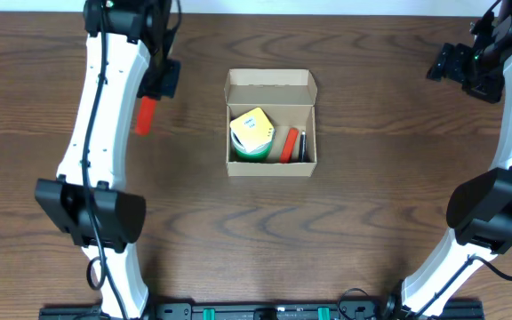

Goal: Pack container
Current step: 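Place the red box cutter into the box and release it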

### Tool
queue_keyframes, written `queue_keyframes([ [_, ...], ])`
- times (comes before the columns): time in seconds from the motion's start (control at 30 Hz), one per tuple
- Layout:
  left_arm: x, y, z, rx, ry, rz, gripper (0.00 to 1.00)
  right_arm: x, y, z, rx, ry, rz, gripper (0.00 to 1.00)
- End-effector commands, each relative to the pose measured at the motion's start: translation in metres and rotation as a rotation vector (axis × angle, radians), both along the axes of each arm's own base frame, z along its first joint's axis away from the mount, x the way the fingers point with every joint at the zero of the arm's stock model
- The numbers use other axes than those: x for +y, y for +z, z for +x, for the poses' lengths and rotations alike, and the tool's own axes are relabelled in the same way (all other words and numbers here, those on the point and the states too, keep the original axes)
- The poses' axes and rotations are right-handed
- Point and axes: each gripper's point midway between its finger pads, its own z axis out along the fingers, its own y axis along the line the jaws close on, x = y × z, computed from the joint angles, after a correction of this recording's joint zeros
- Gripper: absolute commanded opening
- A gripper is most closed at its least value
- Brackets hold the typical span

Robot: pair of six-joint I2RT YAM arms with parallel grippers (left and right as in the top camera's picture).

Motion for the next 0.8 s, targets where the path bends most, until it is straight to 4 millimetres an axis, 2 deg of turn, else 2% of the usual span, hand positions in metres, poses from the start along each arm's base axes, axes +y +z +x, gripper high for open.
queue_keyframes([
  [0.0, -0.04, 0.022, -0.008, -0.016, -0.238, -0.07, 0.06, -0.001, 0.0, -0.001, 0.0, -0.017, 0.009, 0.9],
  [0.07, -0.066, 0.026, -0.017, -0.005, -0.407, -0.104, 0.06, -0.001, 0.0, -0.001, 0.0, -0.017, 0.009, 0.9],
  [0.17, -0.091, 0.024, -0.03, 0.024, -0.576, -0.088, 0.06, -0.001, 0.0, -0.001, 0.0, -0.017, 0.009, 0.9],
  [0.37, -0.154, 0.022, -0.055, 0.029, -0.956, -0.117, 0.06, -0.001, 0.0, -0.001, 0.0, -0.017, 0.009, 0.9],
  [0.6, -0.2, 0.019, -0.087, 0.046, -1.253, -0.127, 0.06, -0.001, 0.0, -0.001, 0.002, -0.017, 0.009, 0.9],
  [0.77, -0.214, 0.002, -0.109, 0.116, -1.377, -0.127, 0.06, -0.001, 0.0, -0.001, 0.002, -0.017, 0.01, 0.9],
])
